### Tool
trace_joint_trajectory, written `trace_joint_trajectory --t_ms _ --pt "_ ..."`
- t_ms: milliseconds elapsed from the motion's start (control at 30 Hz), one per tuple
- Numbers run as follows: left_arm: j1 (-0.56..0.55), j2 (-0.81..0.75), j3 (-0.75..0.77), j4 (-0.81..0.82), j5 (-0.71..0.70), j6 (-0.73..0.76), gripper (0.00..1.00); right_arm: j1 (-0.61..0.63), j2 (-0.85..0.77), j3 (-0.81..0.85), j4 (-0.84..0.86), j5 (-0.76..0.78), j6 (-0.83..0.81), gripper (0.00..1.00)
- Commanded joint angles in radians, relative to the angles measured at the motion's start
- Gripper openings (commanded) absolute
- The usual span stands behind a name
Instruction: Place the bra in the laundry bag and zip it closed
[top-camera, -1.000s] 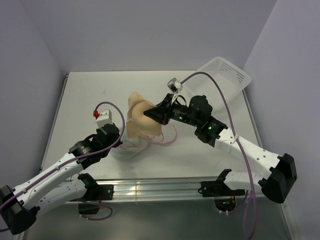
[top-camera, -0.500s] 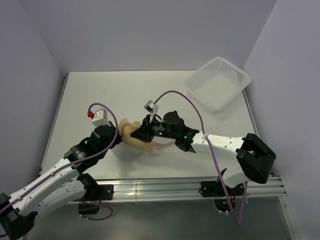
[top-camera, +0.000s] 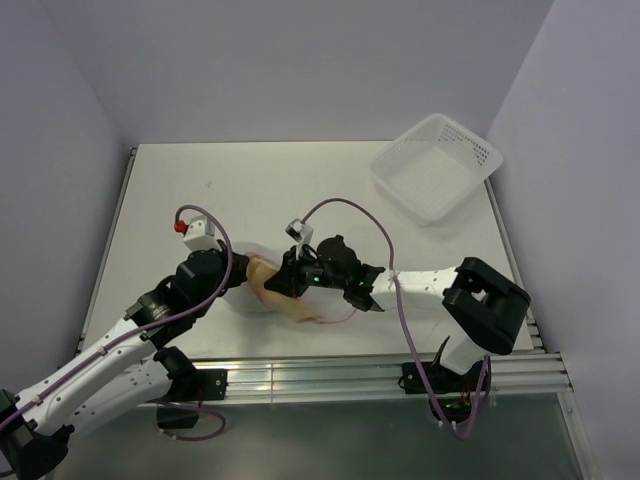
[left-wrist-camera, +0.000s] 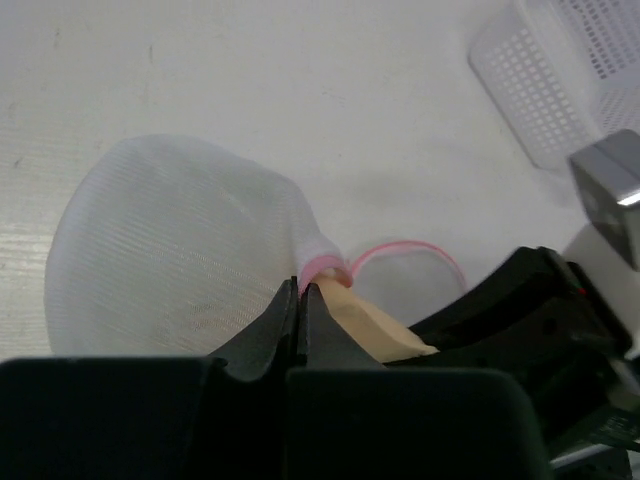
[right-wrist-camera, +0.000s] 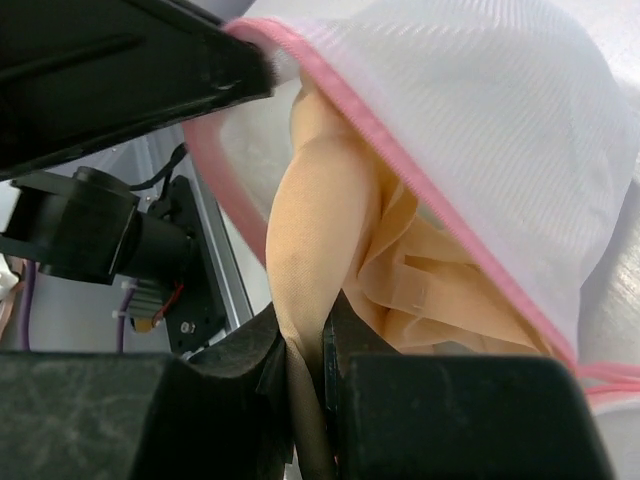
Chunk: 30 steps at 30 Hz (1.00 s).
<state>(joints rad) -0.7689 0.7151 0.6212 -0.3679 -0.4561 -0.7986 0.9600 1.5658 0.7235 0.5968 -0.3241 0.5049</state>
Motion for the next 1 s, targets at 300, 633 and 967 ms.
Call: trace_joint_trajectory --t_ms 300,633,967 --pt "0.002 0.011 -0.074 0.190 0.211 -0.013 0.00 0.013 0.062 0.197 -0.086 0.236 0.173 0.00" --pt "0.002 -0.042 -0.115 0.222 0.267 -0.070 0.00 0.078 0.178 0.226 0.001 0.507 0.411 0.01" --pt "0.002 -0.082 -0.103 0.175 0.215 -0.088 0.00 0.083 0.154 0.182 -0.094 0.557 0.325 0.55"
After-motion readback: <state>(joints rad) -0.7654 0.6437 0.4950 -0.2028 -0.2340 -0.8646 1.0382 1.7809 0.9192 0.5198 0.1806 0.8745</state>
